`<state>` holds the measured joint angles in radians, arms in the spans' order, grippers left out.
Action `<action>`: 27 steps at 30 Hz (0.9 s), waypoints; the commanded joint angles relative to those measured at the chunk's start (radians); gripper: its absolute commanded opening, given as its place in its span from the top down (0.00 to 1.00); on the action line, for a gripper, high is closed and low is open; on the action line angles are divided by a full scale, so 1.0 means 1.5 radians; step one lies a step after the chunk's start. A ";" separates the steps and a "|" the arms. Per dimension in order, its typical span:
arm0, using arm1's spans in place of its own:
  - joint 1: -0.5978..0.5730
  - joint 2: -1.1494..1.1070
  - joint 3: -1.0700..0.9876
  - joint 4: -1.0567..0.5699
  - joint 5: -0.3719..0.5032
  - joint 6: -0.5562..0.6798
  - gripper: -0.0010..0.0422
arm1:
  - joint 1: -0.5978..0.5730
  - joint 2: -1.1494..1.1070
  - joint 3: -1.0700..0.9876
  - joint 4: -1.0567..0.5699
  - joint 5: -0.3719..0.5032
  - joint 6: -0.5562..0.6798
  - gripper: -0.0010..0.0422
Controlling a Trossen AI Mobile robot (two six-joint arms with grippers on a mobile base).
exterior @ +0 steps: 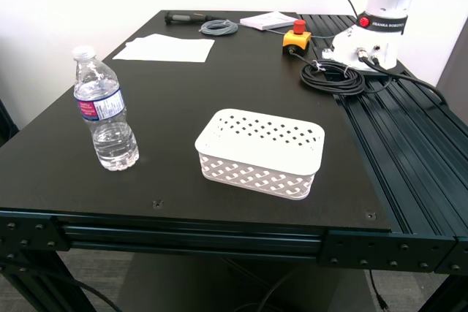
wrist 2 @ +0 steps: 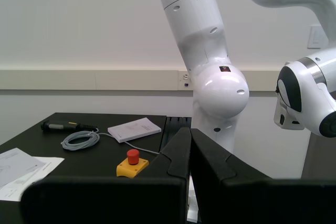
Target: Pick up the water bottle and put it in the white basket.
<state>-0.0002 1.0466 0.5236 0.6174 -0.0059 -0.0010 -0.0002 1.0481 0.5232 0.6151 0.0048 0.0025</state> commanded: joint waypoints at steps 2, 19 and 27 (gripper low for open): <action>0.000 0.000 0.001 0.002 0.000 0.000 0.98 | 0.000 0.000 0.000 0.002 0.002 -0.001 0.98; 0.000 0.000 0.001 0.002 0.000 0.000 0.98 | -0.001 0.000 0.002 -0.057 0.017 -0.008 0.98; 0.000 0.000 0.001 0.002 0.000 0.000 0.98 | -0.001 0.005 0.076 -0.412 0.112 -0.007 0.98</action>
<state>0.0002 1.0466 0.5236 0.6174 -0.0059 -0.0013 -0.0017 1.0557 0.6159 0.0582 0.1635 -0.0059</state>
